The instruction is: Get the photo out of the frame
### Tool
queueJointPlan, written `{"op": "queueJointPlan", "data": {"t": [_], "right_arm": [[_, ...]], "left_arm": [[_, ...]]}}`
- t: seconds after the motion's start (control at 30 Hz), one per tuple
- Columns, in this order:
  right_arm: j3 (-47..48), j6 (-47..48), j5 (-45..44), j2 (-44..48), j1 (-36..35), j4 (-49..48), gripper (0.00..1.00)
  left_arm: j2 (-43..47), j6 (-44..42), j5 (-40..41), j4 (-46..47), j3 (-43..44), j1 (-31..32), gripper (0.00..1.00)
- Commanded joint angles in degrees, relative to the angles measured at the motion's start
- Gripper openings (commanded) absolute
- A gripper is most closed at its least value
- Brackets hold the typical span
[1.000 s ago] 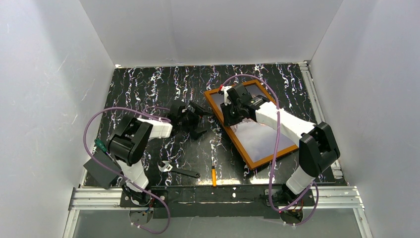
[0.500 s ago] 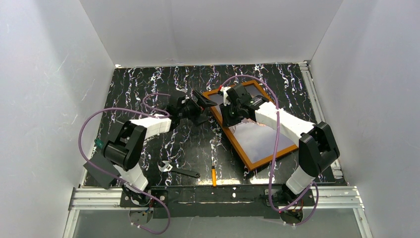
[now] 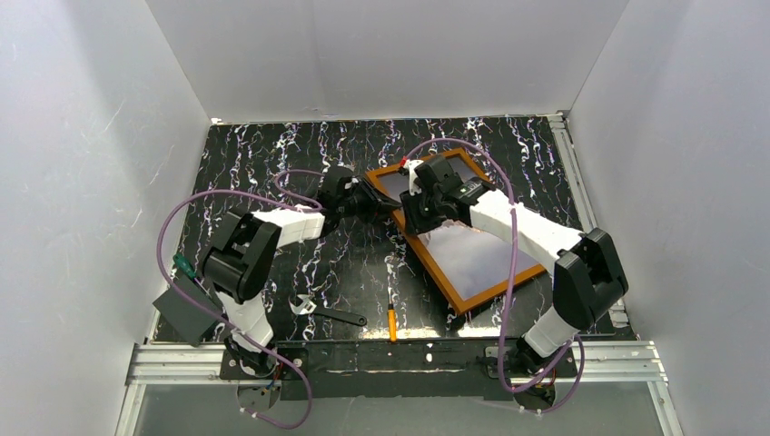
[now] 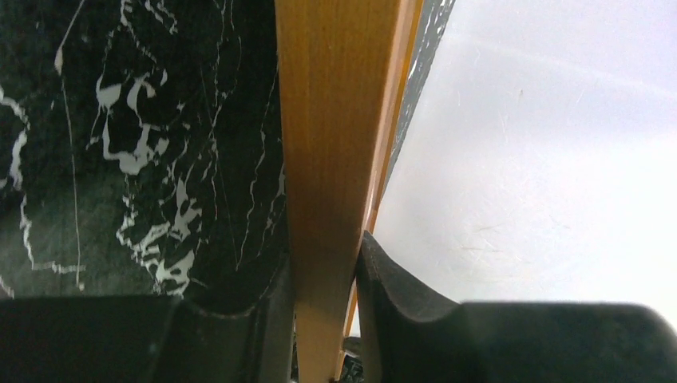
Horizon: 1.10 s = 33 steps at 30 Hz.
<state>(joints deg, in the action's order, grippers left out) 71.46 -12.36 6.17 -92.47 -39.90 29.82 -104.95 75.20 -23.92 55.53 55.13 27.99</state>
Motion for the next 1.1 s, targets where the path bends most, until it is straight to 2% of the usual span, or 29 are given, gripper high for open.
{"op": "queueJointPlan", "data": {"t": [0.0,0.03,0.1,0.2,0.3,0.43,0.53,0.77,0.83,0.9,1.07], "right_arm": [[-0.58,-0.54,-10.53,5.25,-3.54,0.72,0.48],[-0.91,-0.79,-13.60,6.24,-4.59,1.51,0.58],[-2.11,-1.11,-19.53,9.20,-7.42,2.35,0.71],[-3.89,-1.68,-25.10,12.78,-11.83,3.83,0.80],[-4.46,-3.07,-31.23,15.08,-17.27,6.34,0.83],[-3.79,-4.74,-37.60,16.26,-24.27,9.28,0.83],[-1.72,-6.50,-47.61,13.79,-28.41,14.19,0.83],[9.76,-18.41,-68.03,-0.24,-33.26,35.82,0.80],[11.34,-19.92,-69.78,-2.29,-33.64,39.38,0.79],[11.29,-18.35,-69.61,-2.43,-33.68,38.35,0.76],[10.29,-12.79,-66.66,-0.48,-33.73,33.73,0.59]], "left_arm": [[6.66,-1.96,-1.67,-14.36,1.39,-0.11,0.00],[7.25,-2.37,-1.91,-17.63,2.19,-0.12,0.00],[7.96,-3.09,-2.89,-24.65,4.72,-0.13,0.00],[8.08,-2.99,-4.58,-34.40,9.15,-0.13,0.00],[8.95,-0.87,-3.89,-42.96,11.71,-0.13,0.00],[11.30,0.95,-0.12,-50.14,13.42,-0.13,0.00],[12.19,0.00,2.39,-58.15,16.45,-0.13,0.00],[12.16,0.91,3.53,-68.43,21.64,-0.13,0.00],[12.29,-0.44,4.61,-71.68,23.39,-0.13,0.00],[12.77,-0.97,5.24,-72.09,23.73,-0.13,0.00],[13.39,-0.94,5.63,-73.95,24.54,-0.21,0.00]]}}
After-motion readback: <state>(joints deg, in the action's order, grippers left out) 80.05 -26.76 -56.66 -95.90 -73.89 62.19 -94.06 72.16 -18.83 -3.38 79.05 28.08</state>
